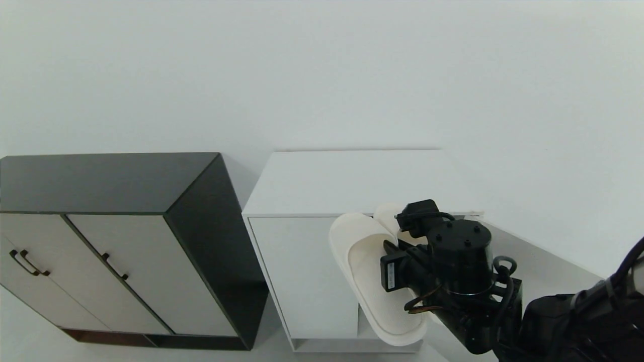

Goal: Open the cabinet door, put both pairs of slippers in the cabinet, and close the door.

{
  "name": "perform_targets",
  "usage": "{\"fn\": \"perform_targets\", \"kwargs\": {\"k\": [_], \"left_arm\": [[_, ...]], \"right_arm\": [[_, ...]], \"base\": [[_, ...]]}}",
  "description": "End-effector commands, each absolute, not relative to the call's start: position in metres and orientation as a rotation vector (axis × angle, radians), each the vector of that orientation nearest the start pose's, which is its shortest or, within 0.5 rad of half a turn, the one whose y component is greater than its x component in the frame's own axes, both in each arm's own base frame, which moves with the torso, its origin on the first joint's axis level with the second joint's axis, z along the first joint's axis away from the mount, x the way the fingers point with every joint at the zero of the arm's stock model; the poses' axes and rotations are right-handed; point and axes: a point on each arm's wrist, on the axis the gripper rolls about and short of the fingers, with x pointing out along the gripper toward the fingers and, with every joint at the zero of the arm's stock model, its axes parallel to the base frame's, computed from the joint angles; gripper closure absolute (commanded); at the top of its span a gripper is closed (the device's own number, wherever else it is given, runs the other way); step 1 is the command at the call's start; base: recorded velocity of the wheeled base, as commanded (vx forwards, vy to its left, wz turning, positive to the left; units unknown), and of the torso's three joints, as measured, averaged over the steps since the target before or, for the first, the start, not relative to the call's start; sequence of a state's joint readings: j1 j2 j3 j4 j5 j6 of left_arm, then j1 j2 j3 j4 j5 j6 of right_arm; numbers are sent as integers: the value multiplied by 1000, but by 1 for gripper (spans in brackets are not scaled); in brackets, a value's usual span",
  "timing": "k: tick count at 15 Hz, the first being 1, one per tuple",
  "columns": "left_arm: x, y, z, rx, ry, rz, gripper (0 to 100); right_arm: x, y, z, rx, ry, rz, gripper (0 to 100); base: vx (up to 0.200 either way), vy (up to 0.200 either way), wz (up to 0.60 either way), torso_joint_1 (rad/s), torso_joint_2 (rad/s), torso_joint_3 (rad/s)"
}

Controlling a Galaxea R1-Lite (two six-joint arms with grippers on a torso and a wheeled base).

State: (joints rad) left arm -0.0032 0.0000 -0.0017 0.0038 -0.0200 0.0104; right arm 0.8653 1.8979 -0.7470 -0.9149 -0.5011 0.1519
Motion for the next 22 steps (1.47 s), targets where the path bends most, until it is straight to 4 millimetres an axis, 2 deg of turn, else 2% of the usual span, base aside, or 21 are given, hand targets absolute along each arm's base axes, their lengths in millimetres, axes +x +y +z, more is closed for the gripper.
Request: {"fn": "perform_targets", "kwargs": {"k": [1,6,22], "left_arm": [[-23,0,75,11,3,-23,100],[-23,0,75,11,3,-23,100],[-23,0,75,11,3,-23,100]], "right_arm": [[223,240,133,-10,203,357,100],[221,239,133,-6,196,360,100],[219,240,130,-11,202,369,100]], "base": [[0,-200,0,2,-2,2],[0,-200,0,4,0,1],[0,0,0,0,0,0]]}}
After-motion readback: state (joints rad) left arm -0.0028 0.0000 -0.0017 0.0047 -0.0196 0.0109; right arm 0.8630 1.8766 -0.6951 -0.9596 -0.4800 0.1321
